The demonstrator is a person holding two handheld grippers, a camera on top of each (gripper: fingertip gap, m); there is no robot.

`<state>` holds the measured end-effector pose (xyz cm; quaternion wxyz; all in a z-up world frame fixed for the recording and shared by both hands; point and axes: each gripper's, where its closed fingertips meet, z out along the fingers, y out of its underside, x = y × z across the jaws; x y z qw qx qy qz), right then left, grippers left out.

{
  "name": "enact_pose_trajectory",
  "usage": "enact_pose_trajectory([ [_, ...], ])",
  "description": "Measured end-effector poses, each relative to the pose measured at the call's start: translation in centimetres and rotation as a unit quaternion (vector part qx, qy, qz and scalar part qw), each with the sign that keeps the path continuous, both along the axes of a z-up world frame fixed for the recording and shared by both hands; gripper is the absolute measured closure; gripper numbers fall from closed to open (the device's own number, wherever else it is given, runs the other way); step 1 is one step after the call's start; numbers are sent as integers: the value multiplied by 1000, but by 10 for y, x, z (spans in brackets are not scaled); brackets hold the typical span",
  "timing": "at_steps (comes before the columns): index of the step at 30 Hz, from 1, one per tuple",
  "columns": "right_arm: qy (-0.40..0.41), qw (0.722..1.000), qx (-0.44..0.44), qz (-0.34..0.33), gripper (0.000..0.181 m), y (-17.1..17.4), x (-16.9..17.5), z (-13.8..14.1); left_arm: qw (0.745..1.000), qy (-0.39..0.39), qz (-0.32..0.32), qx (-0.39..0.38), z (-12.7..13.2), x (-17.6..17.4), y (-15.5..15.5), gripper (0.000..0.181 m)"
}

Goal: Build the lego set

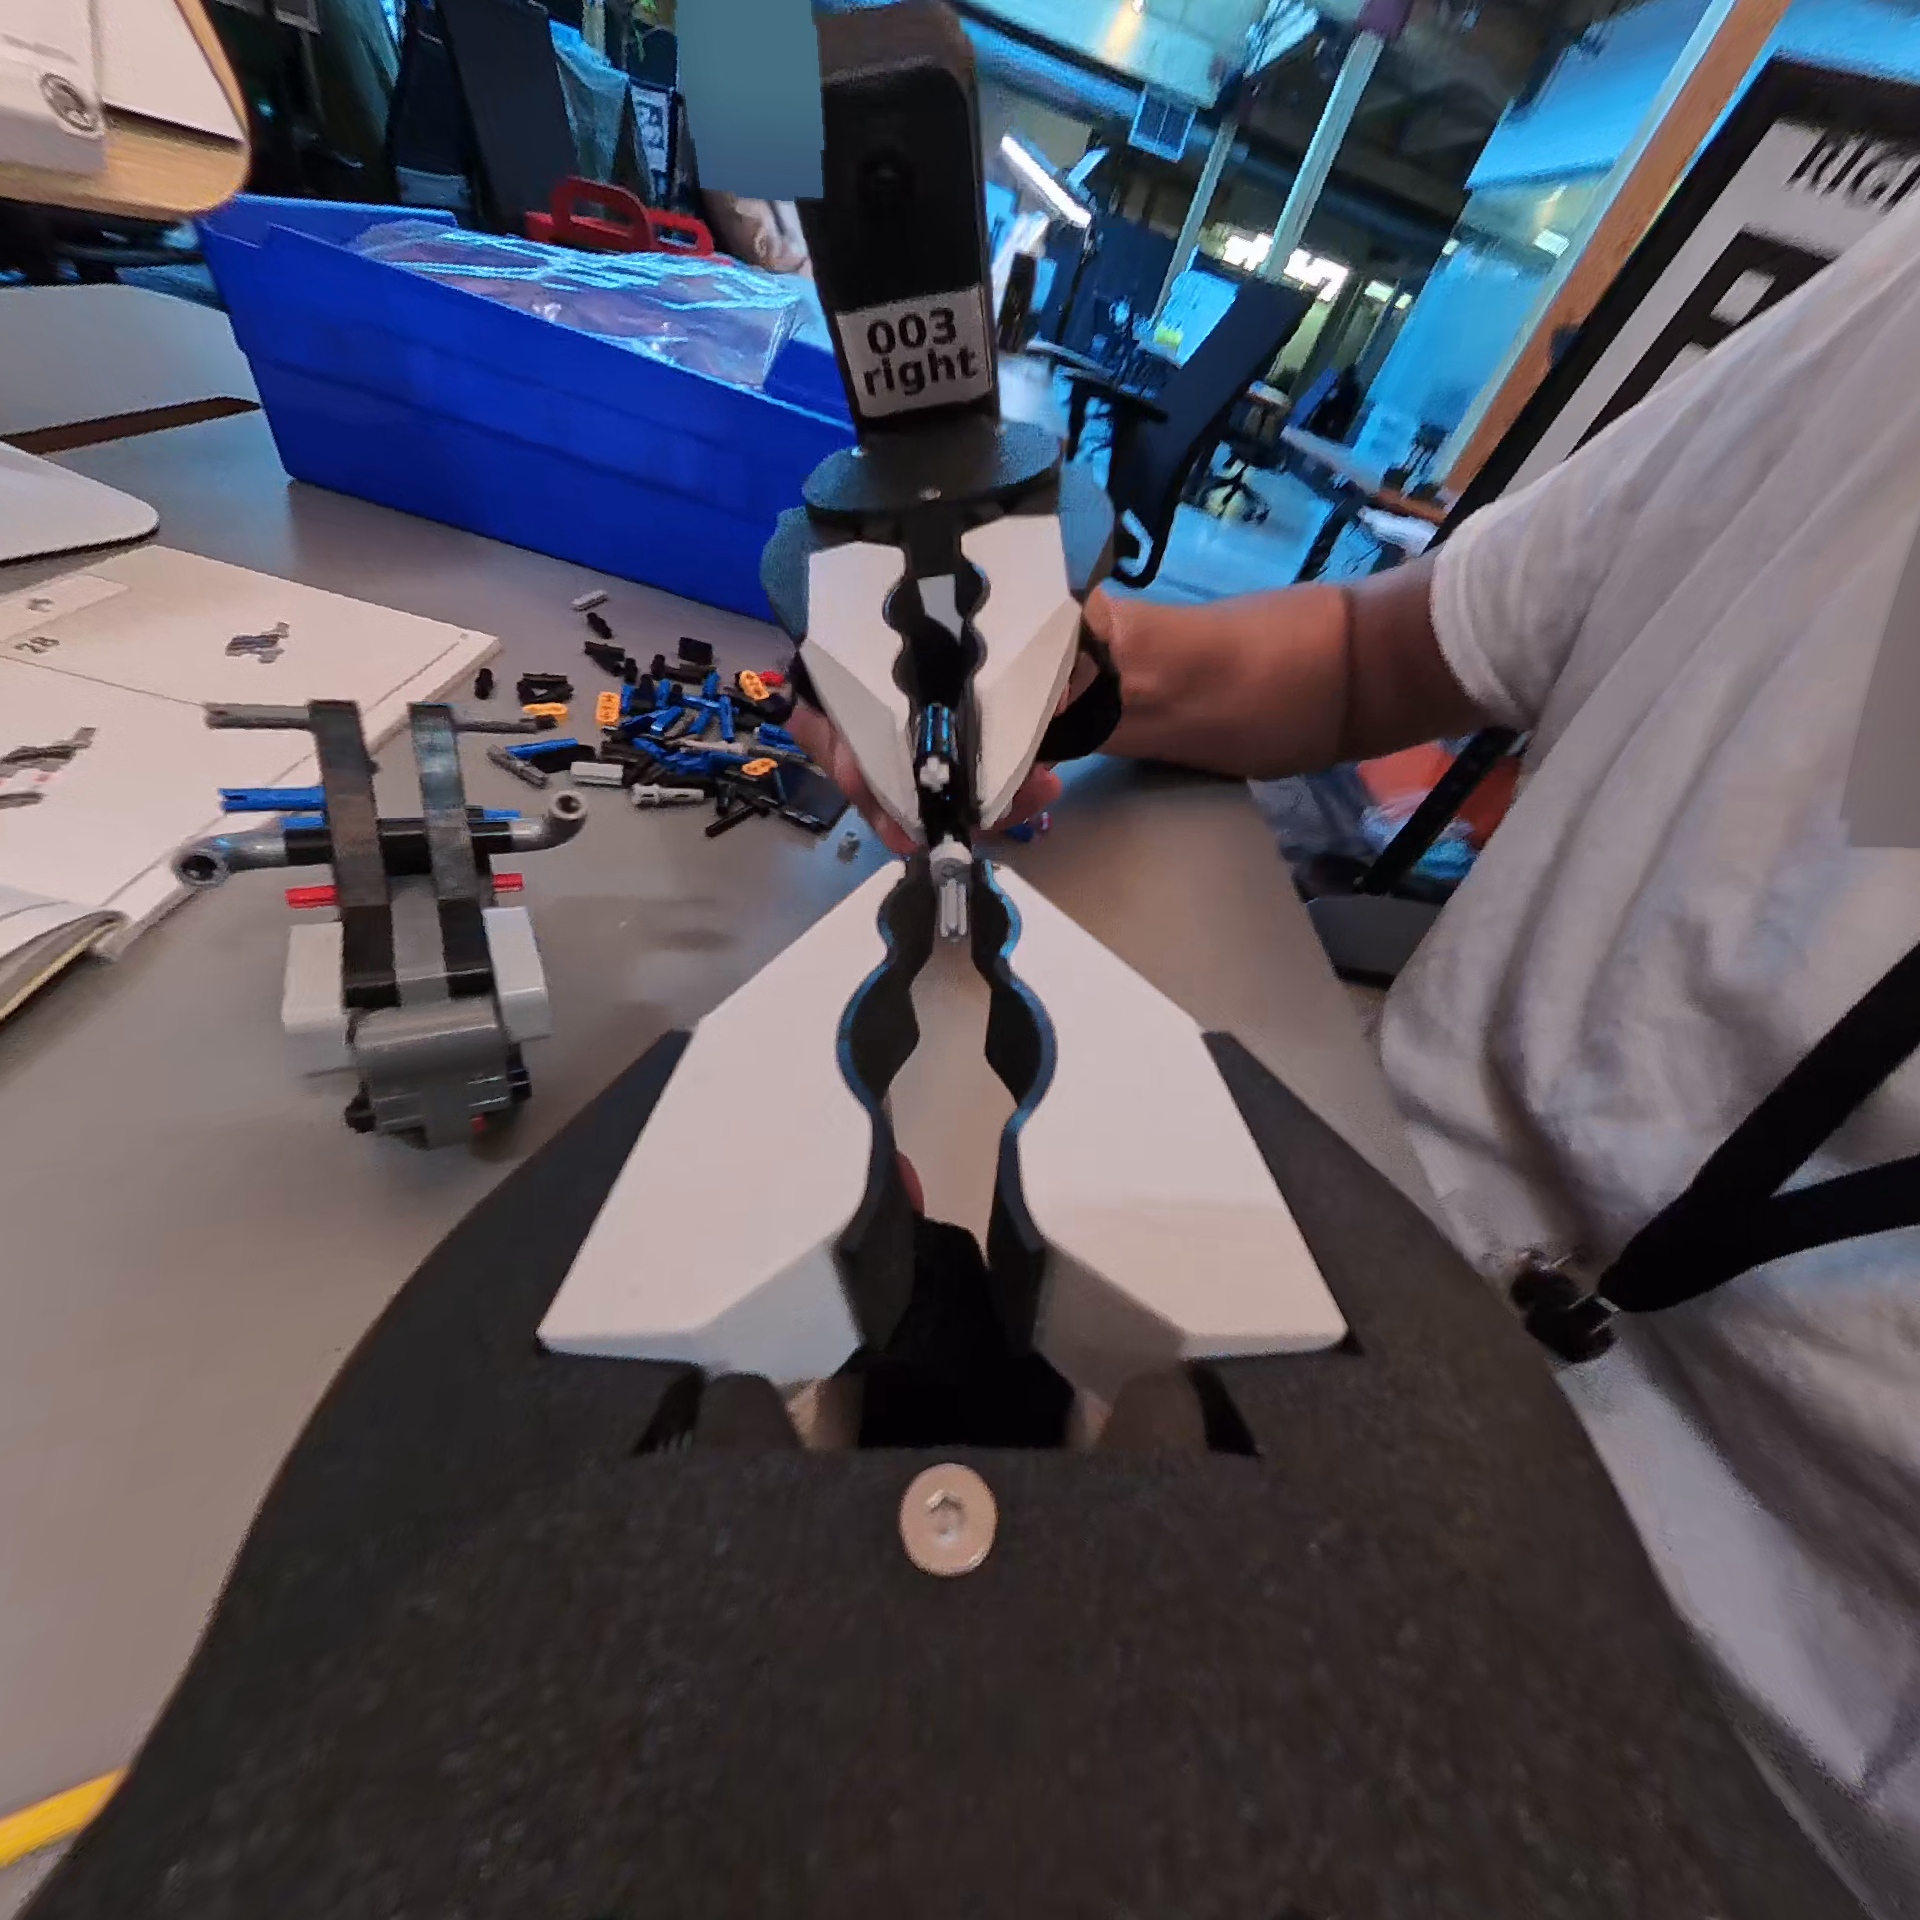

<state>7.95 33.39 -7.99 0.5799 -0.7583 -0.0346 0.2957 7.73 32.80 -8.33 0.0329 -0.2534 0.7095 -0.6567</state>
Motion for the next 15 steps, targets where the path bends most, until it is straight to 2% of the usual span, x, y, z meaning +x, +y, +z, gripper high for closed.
enact_pose_trajectory([
  [15,-22,999,-19,14,175,0,-7,-8,996,-15,-18,83,-20,-7,-8,176],
])
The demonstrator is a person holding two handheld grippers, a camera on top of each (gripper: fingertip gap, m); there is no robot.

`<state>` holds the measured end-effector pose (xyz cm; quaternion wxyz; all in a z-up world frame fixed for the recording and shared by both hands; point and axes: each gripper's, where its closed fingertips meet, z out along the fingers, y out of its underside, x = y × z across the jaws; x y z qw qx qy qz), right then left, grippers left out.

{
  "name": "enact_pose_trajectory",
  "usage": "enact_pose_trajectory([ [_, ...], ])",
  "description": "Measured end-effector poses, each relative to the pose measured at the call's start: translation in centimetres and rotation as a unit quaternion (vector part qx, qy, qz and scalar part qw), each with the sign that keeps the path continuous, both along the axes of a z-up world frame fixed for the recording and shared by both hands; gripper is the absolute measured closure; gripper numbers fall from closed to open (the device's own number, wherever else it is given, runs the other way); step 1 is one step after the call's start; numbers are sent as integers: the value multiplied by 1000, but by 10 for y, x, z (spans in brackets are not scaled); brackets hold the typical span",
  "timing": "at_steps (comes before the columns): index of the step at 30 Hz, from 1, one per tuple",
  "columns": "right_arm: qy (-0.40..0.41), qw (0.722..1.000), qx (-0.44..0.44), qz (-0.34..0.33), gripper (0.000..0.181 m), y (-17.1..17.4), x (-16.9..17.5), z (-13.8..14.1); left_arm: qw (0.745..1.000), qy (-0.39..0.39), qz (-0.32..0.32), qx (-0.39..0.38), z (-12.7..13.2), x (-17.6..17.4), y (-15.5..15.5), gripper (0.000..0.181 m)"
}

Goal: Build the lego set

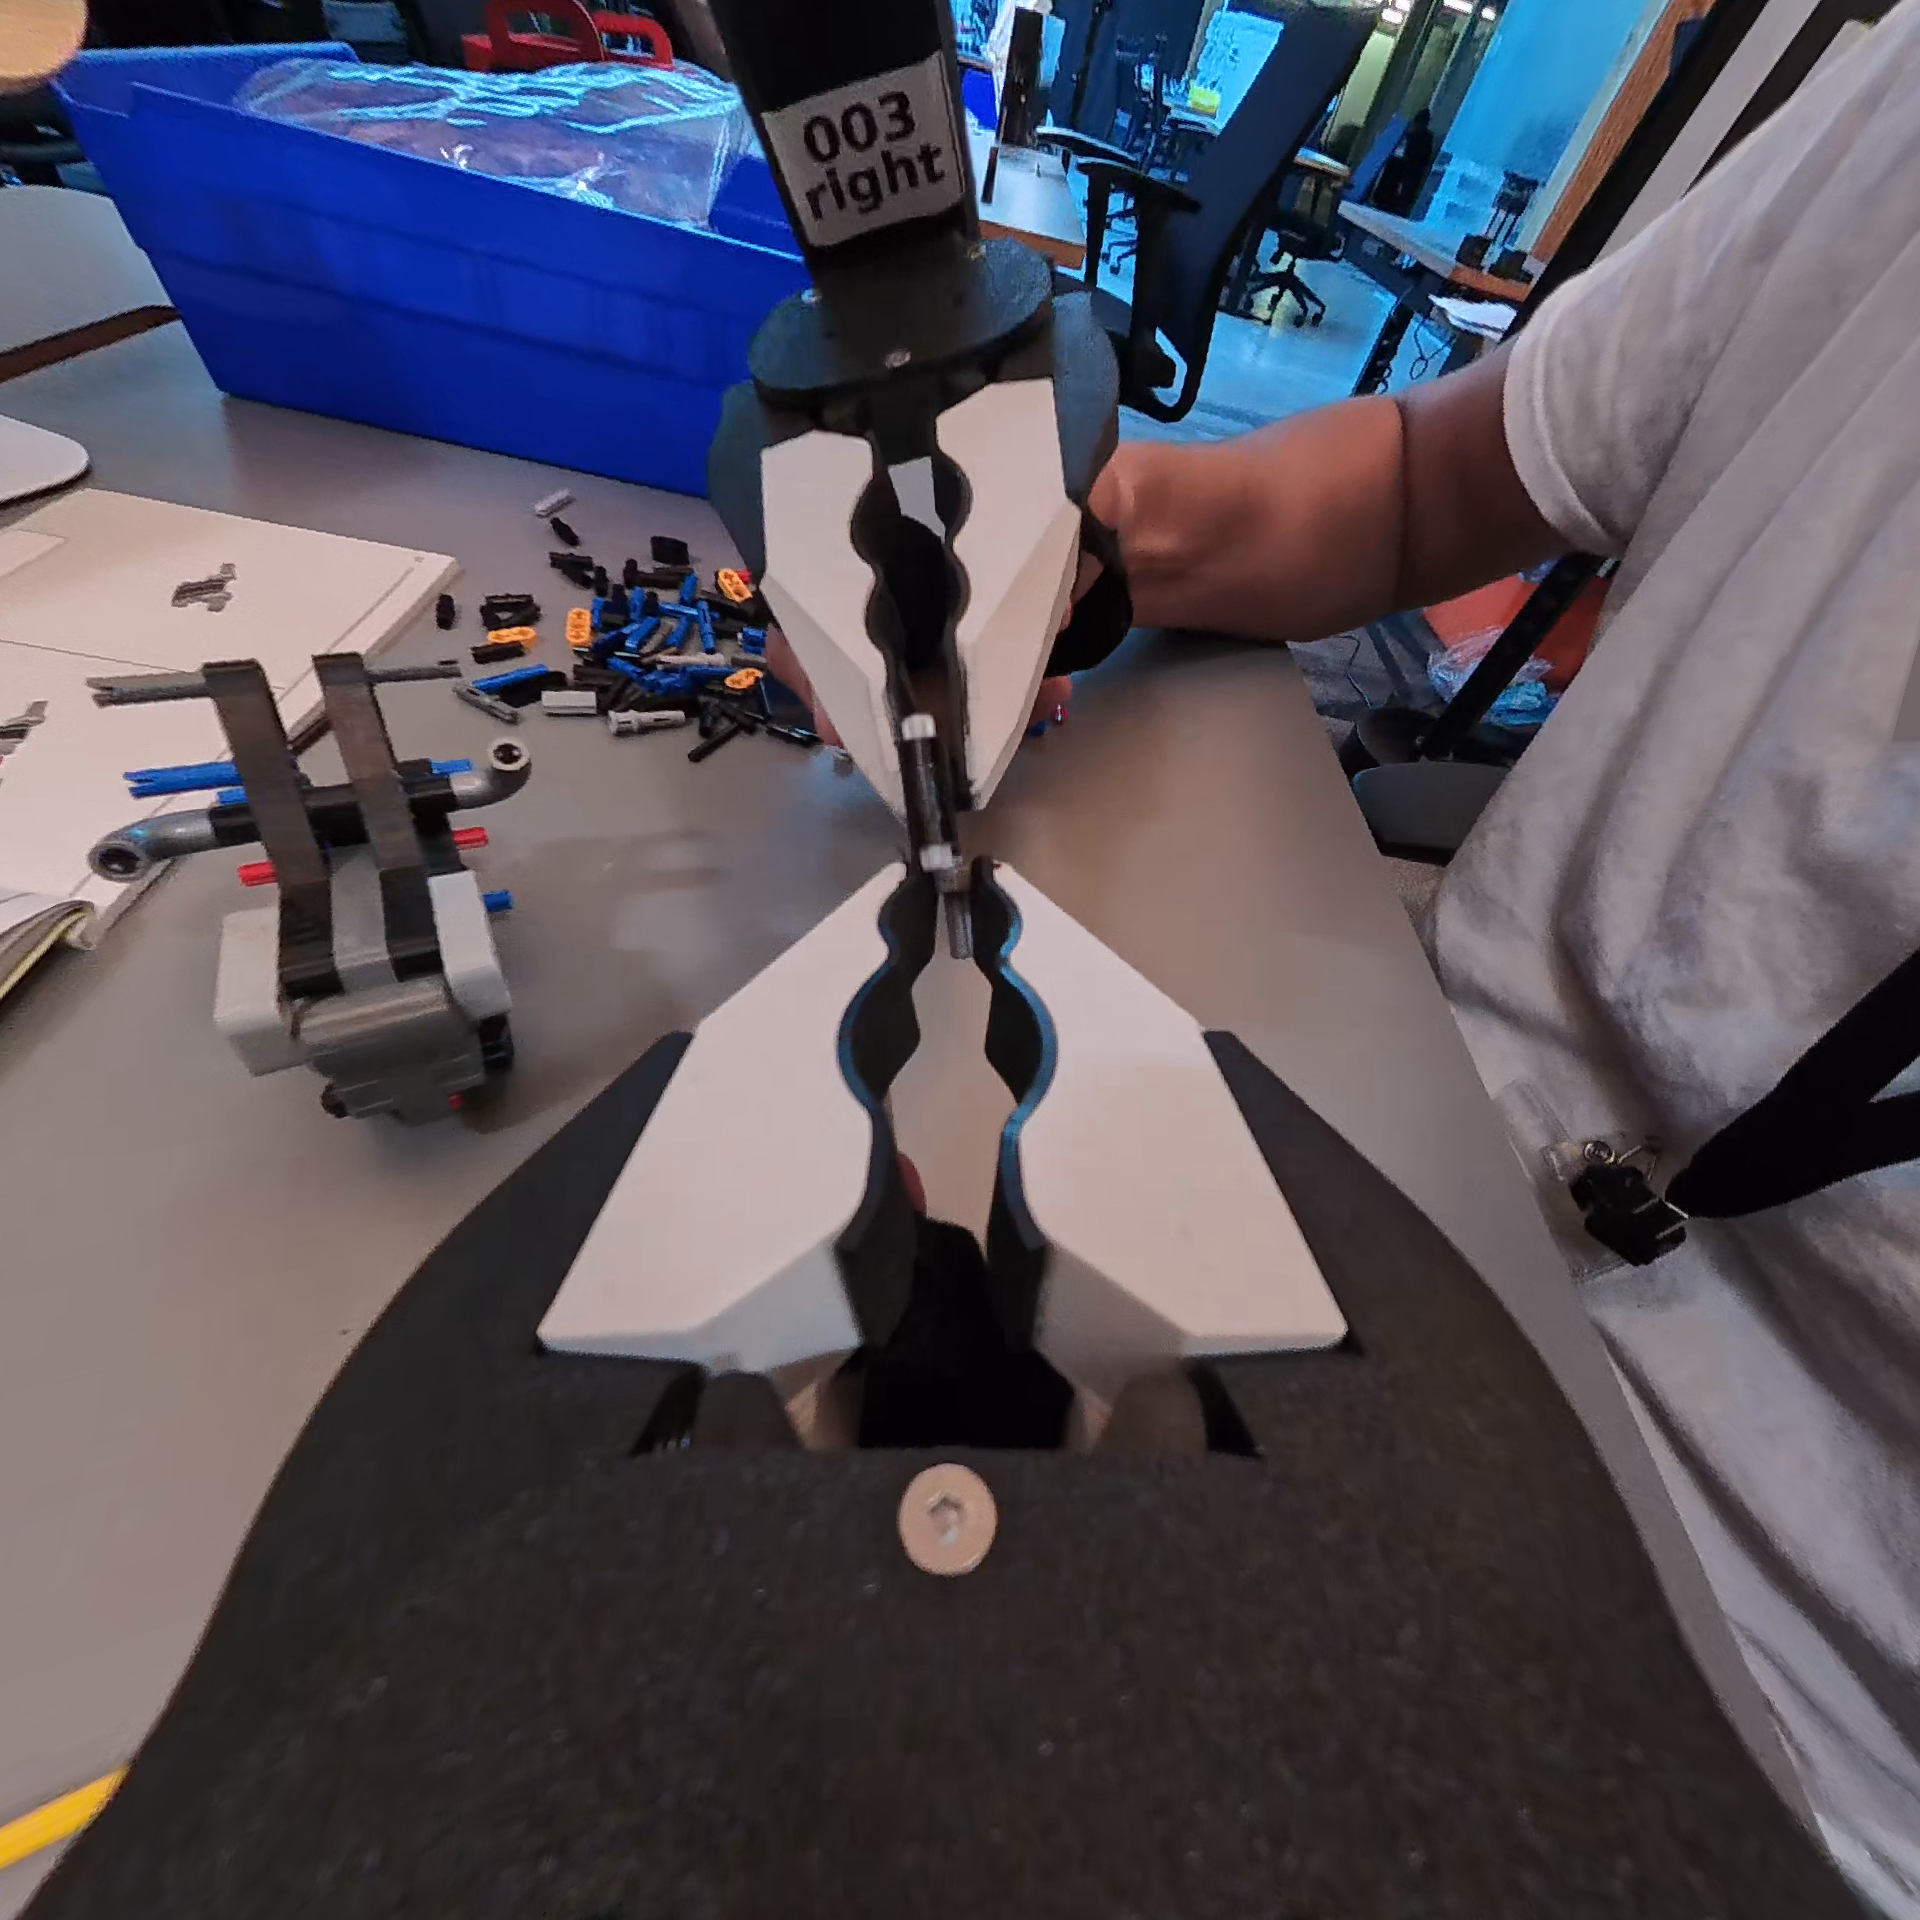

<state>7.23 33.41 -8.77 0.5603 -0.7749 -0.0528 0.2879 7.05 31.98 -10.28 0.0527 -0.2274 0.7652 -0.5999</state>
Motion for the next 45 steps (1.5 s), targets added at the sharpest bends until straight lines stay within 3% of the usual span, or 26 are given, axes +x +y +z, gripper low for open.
enact_pose_trajectory([
  [5,39,999,8,-15,175,0,12,7,994,18,39,-97,22,14,10,176],
  [13,61,998,23,-12,175,1,9,10,986,29,34,-160,35,13,11,176],
  [17,34,999,10,-17,174,3,8,4,986,44,30,-158,33,13,12,176],
  [20,-8,999,1,-34,161,3,15,1,988,70,13,-140,26,11,12,176],
  [26,-19,1000,-18,-8,175,1,3,-5,992,81,-4,-96,14,5,6,176],
  [30,67,997,-31,-33,175,5,13,1,996,-51,66,-26,15,18,12,175],
  [33,138,989,-29,-46,175,6,20,7,976,-165,116,82,6,27,17,139],
  [35,171,983,-37,-49,175,6,21,7,965,-197,132,111,6,28,14,132],
  [40,200,978,-48,-38,175,6,18,4,926,-281,193,162,17,37,27,145],
  [45,205,976,-58,-38,175,8,15,-1,919,-303,177,179,16,33,24,160],
])
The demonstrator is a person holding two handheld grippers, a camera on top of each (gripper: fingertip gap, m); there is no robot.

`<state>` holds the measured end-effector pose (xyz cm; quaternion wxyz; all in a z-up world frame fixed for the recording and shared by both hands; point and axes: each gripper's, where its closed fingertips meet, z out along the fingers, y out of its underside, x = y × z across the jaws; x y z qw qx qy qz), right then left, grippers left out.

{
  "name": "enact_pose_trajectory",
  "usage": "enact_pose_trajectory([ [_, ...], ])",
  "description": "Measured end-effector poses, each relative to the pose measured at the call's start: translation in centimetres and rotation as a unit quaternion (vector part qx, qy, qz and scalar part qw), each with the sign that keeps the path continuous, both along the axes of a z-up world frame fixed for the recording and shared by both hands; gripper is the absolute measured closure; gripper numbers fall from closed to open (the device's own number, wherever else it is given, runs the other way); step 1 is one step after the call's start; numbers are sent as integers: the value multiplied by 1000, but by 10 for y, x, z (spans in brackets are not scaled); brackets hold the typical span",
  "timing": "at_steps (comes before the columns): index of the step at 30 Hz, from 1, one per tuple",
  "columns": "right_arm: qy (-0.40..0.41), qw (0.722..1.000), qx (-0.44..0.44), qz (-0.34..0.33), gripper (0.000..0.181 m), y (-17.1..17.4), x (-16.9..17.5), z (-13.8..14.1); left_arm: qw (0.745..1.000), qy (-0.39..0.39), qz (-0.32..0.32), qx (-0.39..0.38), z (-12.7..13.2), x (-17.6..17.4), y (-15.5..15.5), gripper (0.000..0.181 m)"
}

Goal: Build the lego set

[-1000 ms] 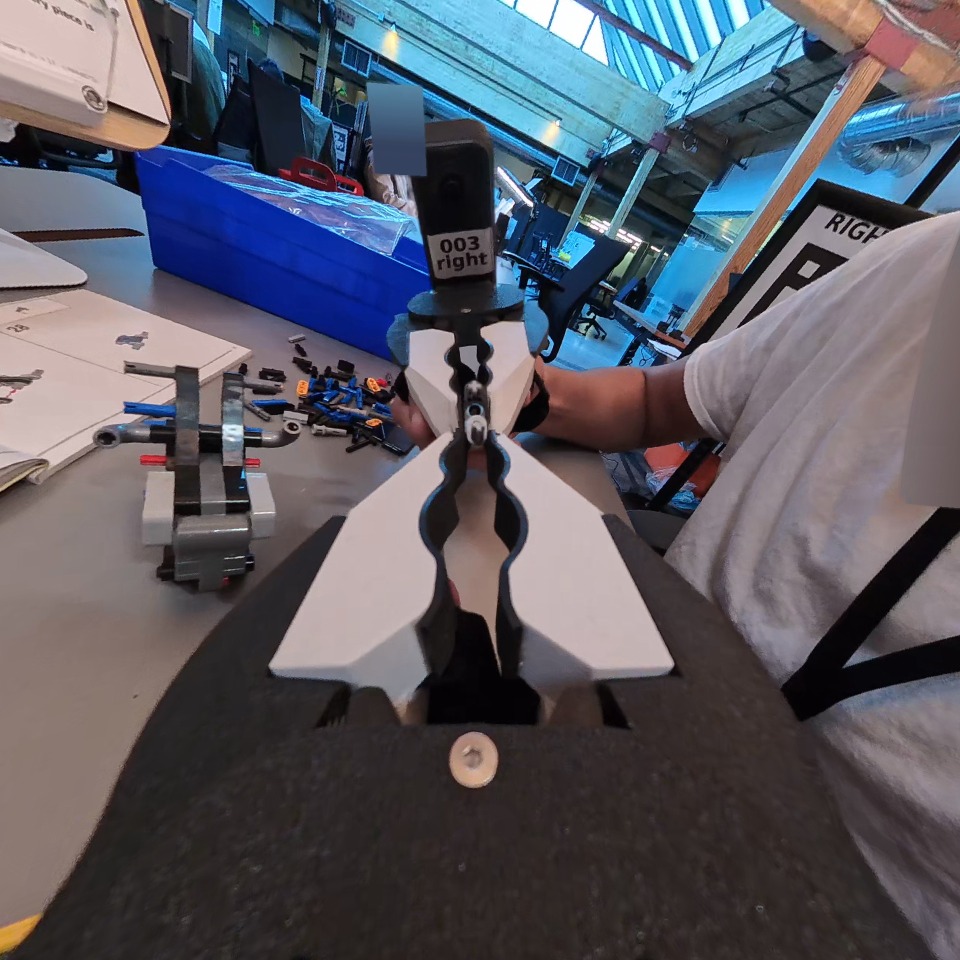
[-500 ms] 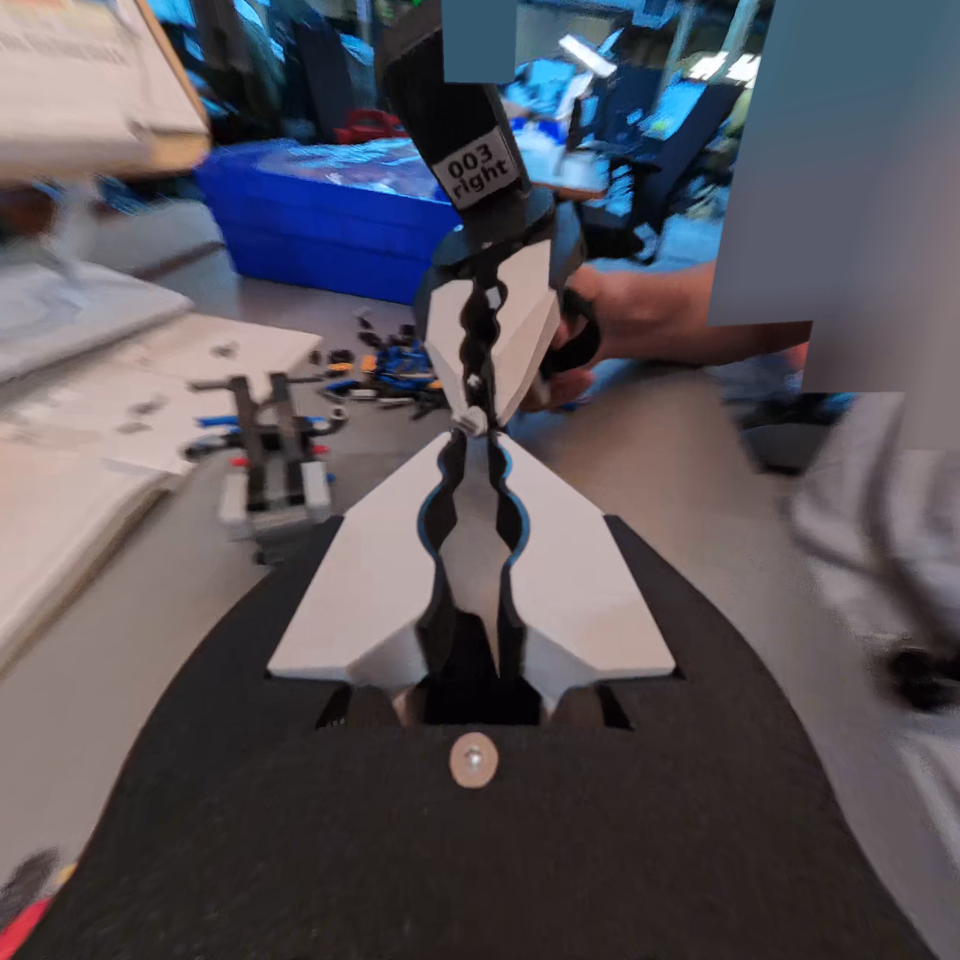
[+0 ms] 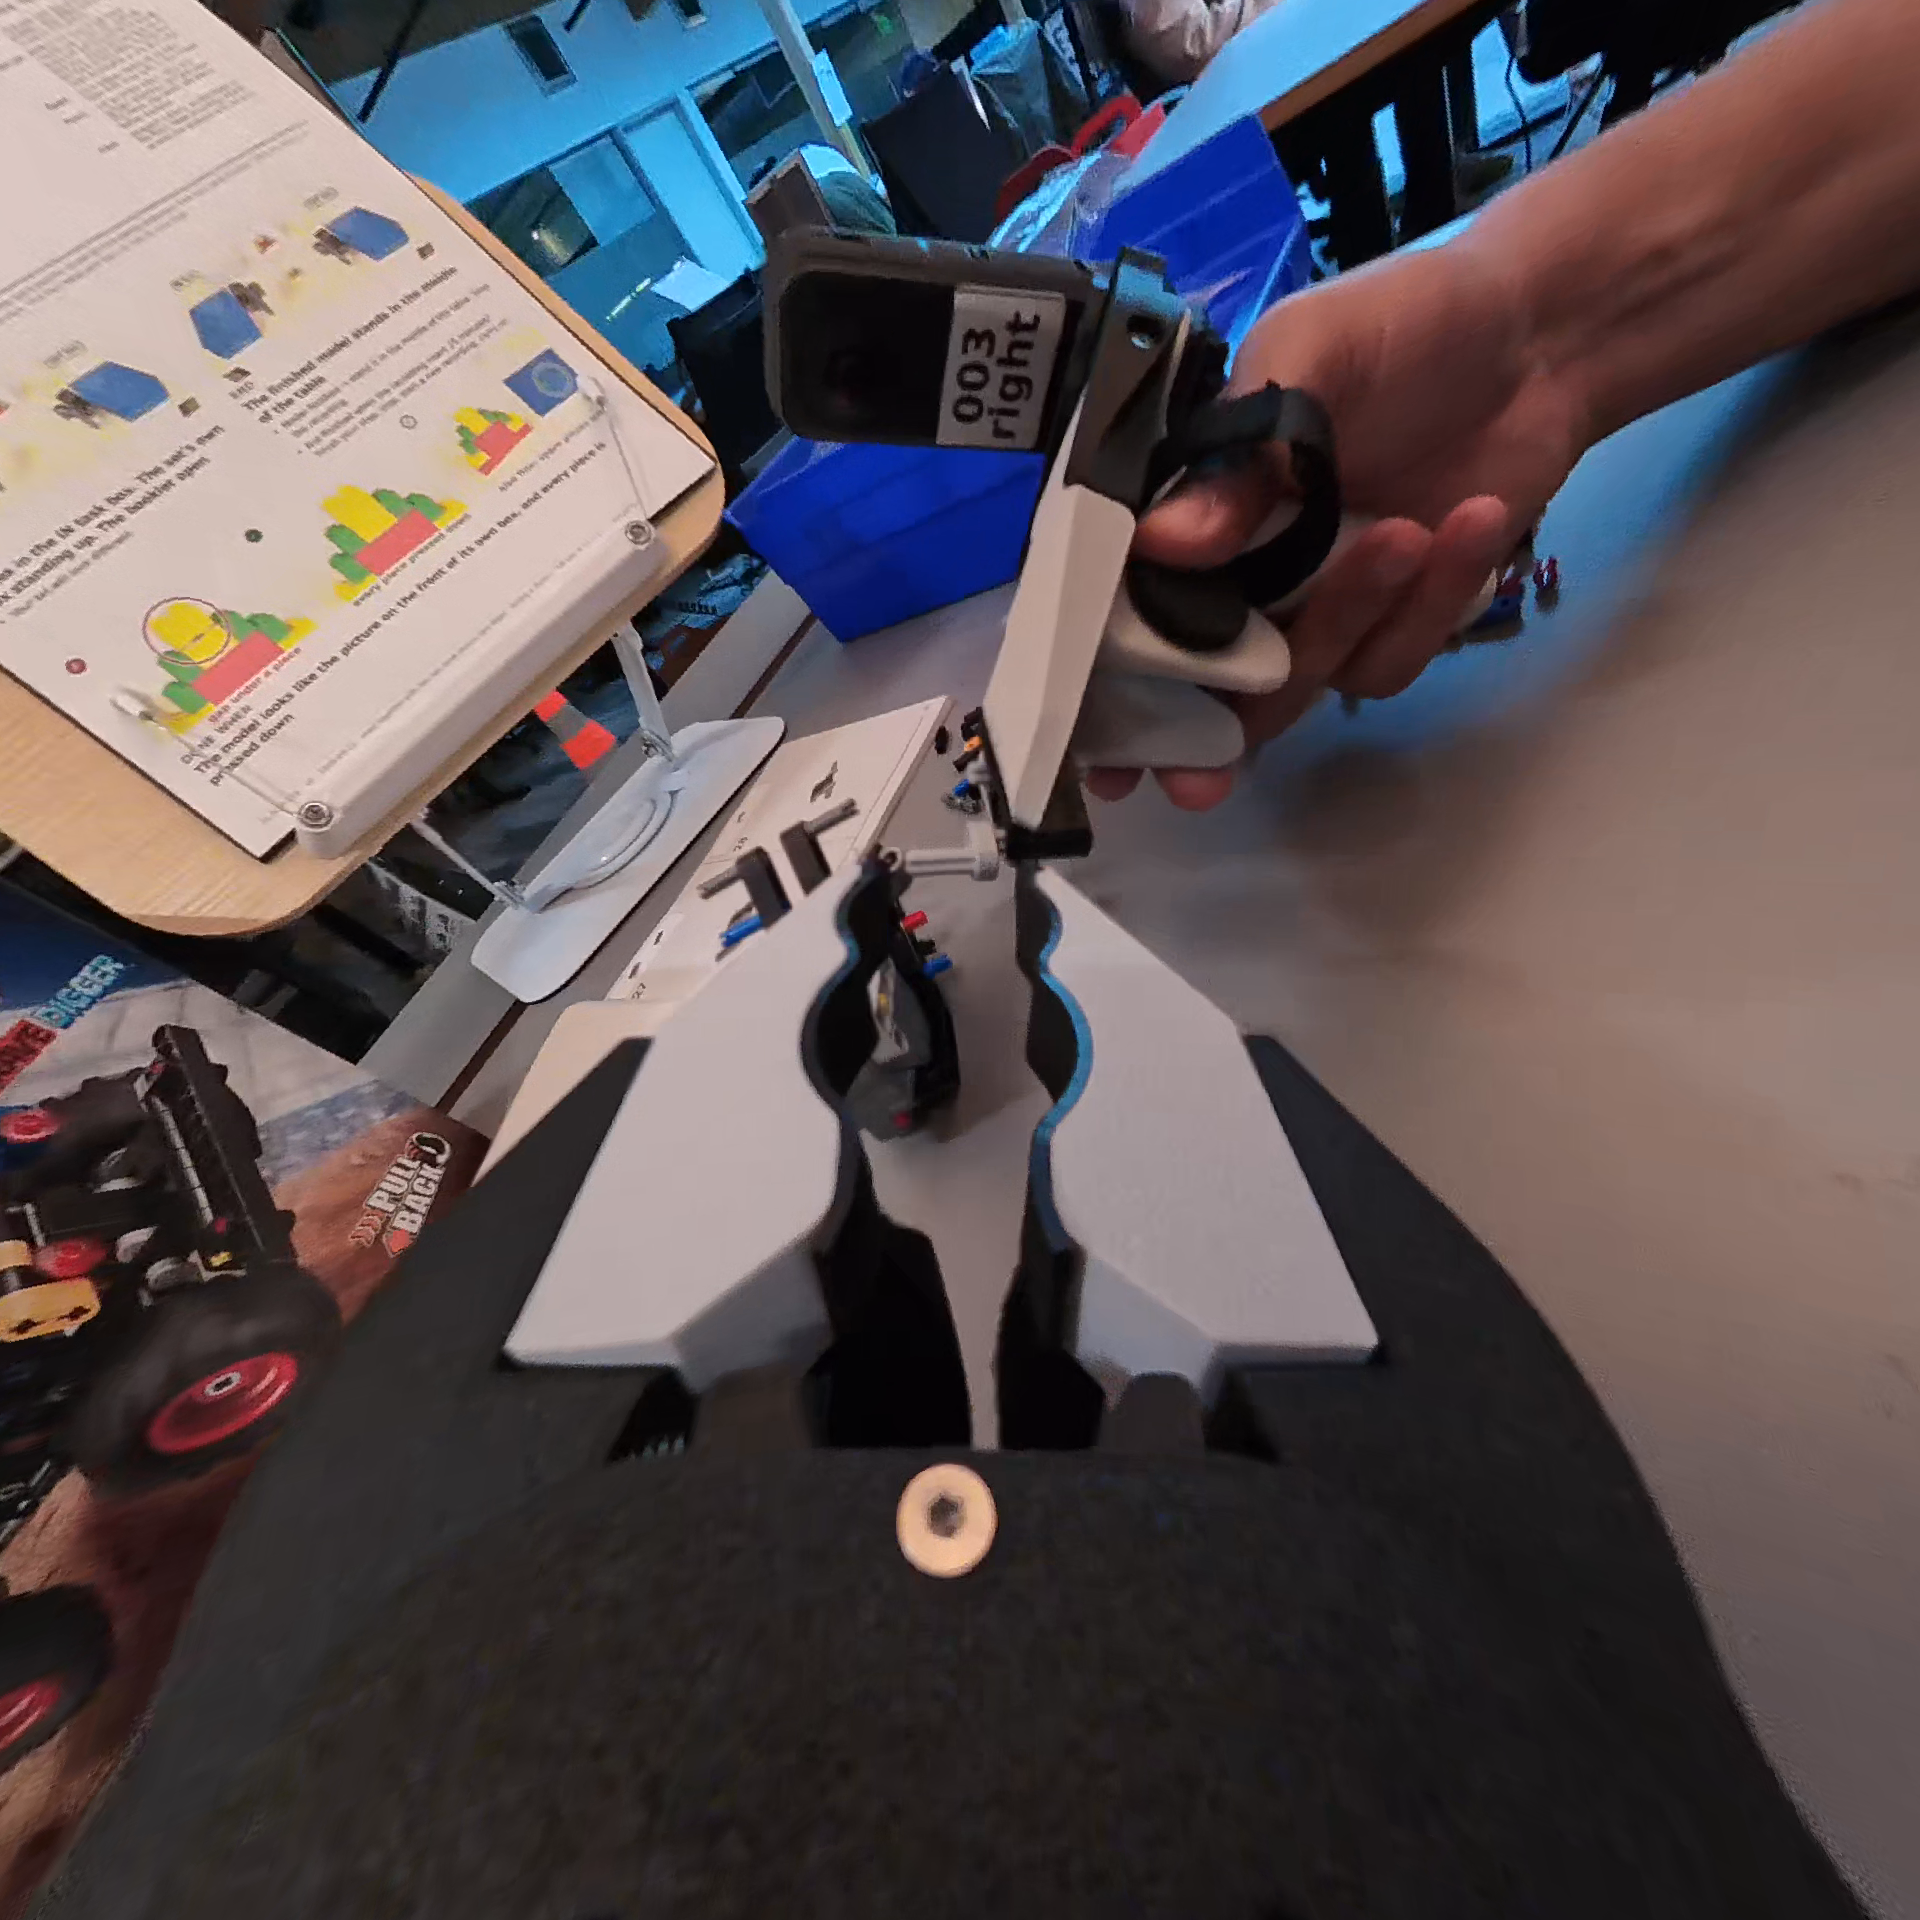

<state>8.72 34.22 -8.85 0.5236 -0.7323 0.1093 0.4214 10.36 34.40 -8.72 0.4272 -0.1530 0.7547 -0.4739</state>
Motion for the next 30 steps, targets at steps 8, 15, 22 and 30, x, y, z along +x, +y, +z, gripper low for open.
enact_pose_trajectory([
  [8,-7,1000,-6,-11,175,1,-1,-3,1000,-9,5,23,-4,1,1,168],
  [15,5,1000,-11,-5,175,0,-3,-6,999,-8,3,45,-7,-1,1,168],
  [22,19,1000,-3,-12,175,2,-2,-4,999,-3,12,39,-7,-1,1,168],
  [30,13,1000,9,-21,175,3,-2,-2,999,-5,15,41,-5,-2,1,168],
])
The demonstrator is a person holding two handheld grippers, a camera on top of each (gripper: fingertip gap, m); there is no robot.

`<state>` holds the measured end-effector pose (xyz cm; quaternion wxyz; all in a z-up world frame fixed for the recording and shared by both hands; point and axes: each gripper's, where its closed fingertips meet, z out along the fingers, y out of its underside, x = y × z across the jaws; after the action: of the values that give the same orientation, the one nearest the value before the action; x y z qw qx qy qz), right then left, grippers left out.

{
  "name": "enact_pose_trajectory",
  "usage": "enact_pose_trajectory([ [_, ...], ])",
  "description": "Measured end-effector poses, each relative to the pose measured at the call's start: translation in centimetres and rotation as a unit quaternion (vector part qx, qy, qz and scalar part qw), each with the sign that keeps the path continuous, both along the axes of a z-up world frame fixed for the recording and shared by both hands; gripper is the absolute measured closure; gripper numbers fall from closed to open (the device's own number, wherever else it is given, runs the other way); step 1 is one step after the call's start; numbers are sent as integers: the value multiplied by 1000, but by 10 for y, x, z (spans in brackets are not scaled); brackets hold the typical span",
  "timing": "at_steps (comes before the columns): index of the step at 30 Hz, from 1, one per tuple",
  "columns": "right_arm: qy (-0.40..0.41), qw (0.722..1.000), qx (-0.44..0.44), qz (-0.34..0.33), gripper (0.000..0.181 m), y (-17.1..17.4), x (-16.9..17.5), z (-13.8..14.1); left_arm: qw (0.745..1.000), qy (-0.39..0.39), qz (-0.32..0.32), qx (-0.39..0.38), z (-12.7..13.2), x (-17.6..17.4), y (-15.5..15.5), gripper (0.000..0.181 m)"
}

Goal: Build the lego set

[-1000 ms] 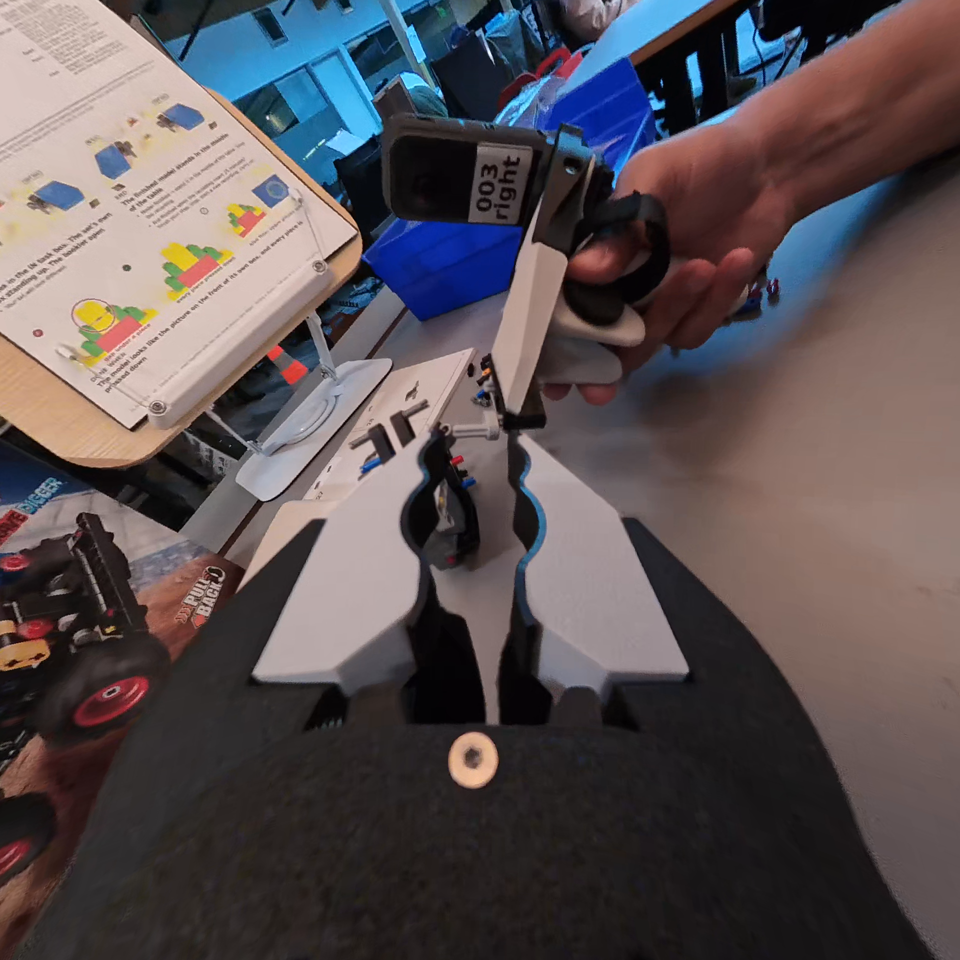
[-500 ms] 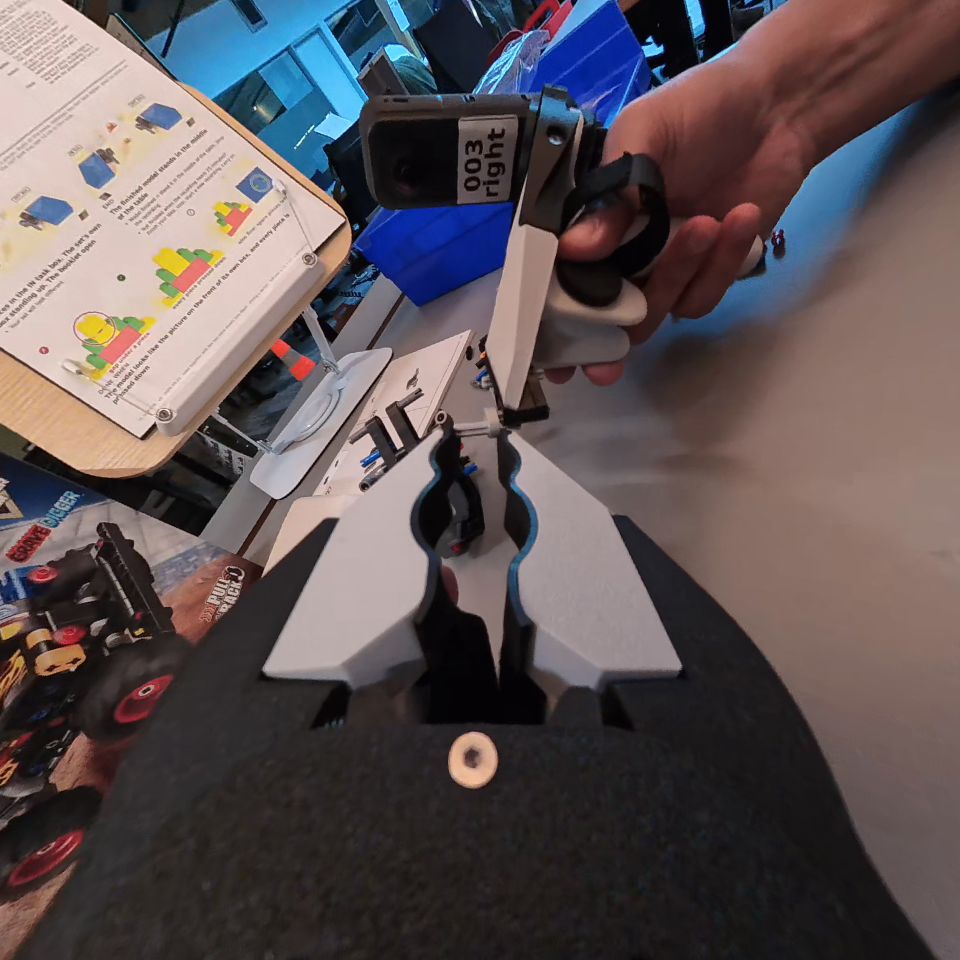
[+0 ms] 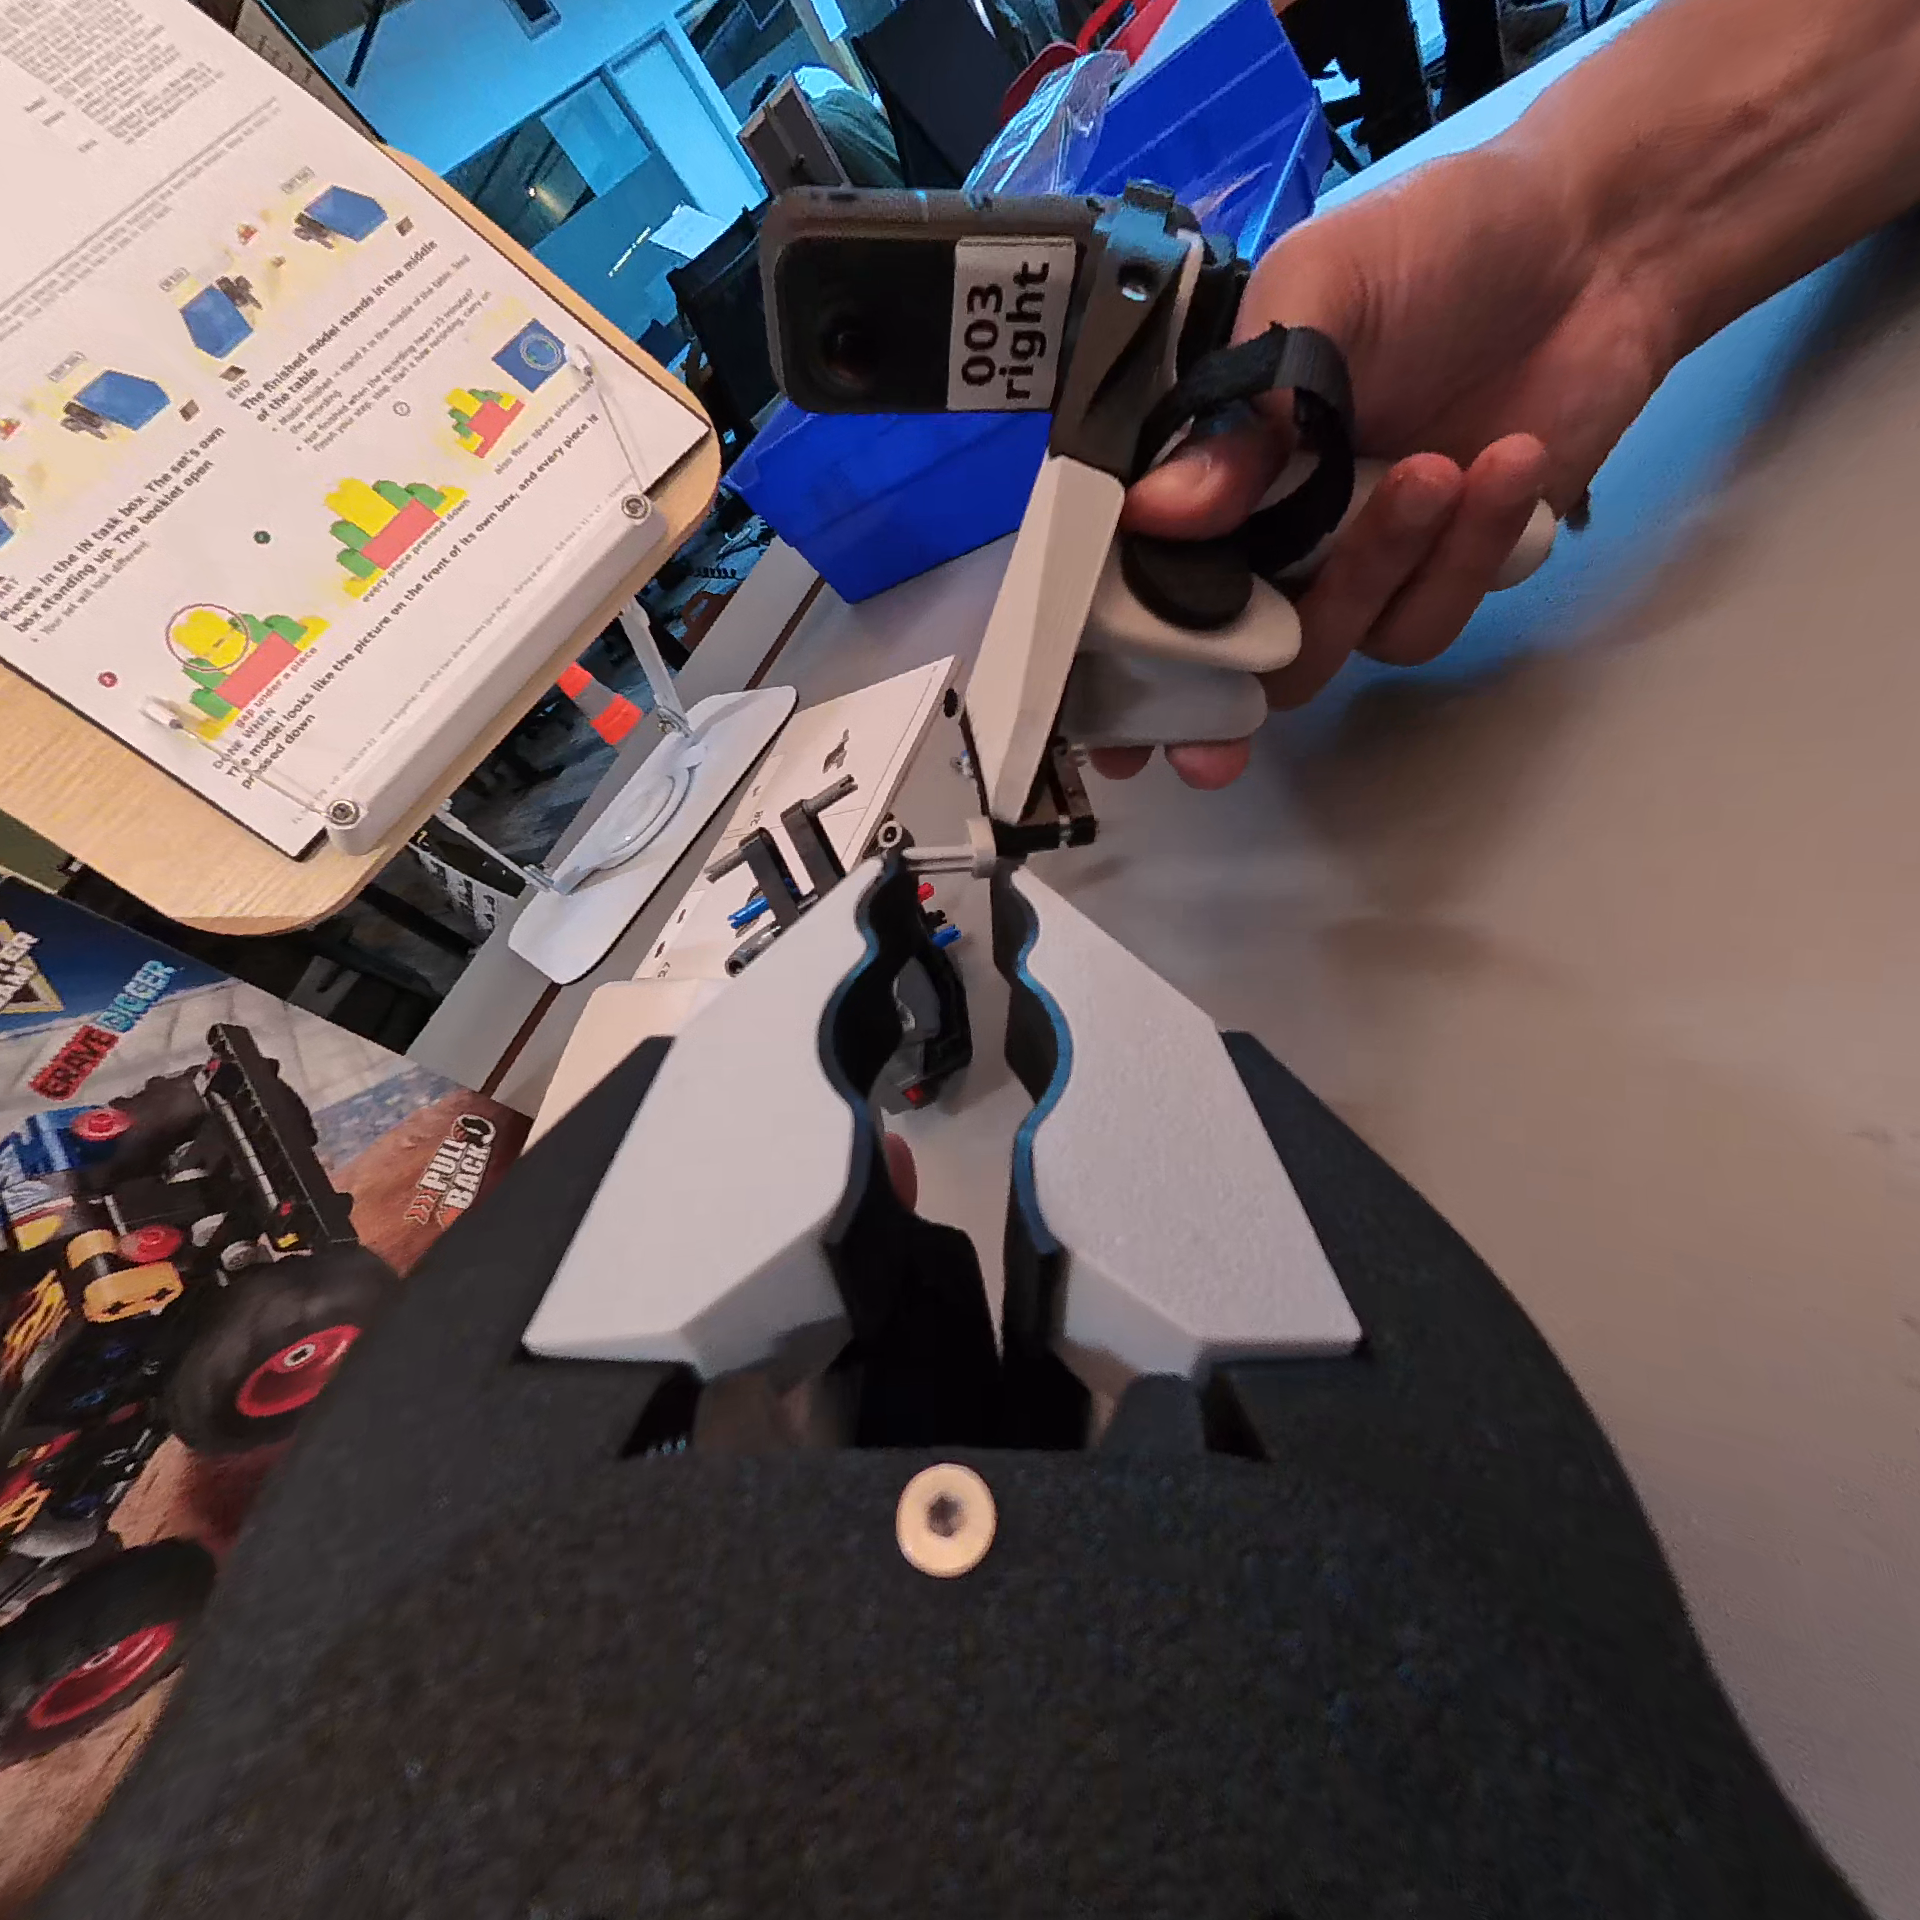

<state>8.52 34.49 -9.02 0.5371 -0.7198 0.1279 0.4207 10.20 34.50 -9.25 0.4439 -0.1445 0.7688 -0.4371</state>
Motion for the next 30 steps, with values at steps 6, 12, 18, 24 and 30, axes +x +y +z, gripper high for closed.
enact_pose_trajectory([
  [6,23,1000,-6,6,175,0,3,2,999,31,0,-38,0,3,1,169],
  [12,-21,999,-16,34,164,-6,4,-4,997,46,-3,-59,-1,6,8,169],
  [18,-40,998,-22,50,173,-9,2,-5,998,47,-12,-46,-6,4,5,169],
  [24,-27,997,-30,59,174,-9,1,-9,998,46,-12,-41,-7,5,5,169],
  [30,-41,997,-34,60,175,-9,-2,-10,998,46,-12,-37,-6,4,5,169],
])
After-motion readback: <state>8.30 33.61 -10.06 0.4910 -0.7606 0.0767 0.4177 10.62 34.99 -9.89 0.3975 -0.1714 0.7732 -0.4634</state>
